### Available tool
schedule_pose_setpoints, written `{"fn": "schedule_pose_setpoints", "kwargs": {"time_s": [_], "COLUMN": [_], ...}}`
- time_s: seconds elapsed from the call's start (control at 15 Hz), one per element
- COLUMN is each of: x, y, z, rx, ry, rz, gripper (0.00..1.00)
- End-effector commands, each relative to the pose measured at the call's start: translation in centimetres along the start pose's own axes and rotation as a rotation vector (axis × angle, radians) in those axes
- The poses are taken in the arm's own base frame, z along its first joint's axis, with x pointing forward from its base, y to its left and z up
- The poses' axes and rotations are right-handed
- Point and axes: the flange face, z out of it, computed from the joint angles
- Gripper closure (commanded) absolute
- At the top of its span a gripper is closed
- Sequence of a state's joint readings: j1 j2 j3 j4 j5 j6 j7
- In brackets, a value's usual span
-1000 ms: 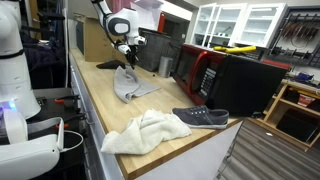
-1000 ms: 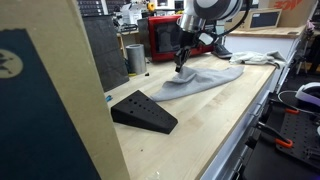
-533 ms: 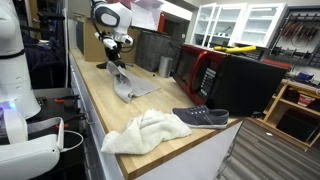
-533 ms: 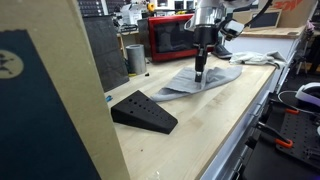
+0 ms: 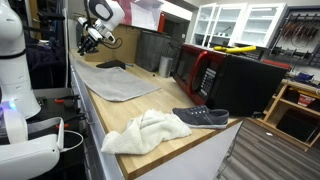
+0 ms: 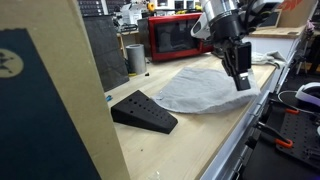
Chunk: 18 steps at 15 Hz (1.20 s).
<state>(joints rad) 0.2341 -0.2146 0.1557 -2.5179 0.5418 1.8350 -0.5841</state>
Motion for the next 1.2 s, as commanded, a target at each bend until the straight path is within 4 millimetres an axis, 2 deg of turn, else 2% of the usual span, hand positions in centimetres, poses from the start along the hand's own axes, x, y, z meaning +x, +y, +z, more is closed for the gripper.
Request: {"fn": "schedule_pose_setpoints", "kwargs": {"time_s": [0.0,0.13,0.27,0.4,0.47,0.73,1.0,1.13], "x": [-0.5,-0.2,0.9,2.3,2.8,5.0,6.0,5.6], "y": [-1.4,-0.9,0.8,4.0,5.4,11.5,17.8,20.5], "z": [-0.8,-2.2,-4.7,-7.3,-8.6,-12.9,-15.1,-15.7], "rx": [0.118,0.092,0.005,-0.088,-0.134,-0.341,-0.559,-0.648], "ry": [-0.101,-0.063,0.064,0.172,0.231,0.433,0.553,0.56], "rz": [-0.077,-0.091,-0.096,-0.08,-0.069,-0.026,0.035,0.074], "gripper": [0.47,0.32,0.16,0.03,0.0,0.0,0.0,0.0]}}
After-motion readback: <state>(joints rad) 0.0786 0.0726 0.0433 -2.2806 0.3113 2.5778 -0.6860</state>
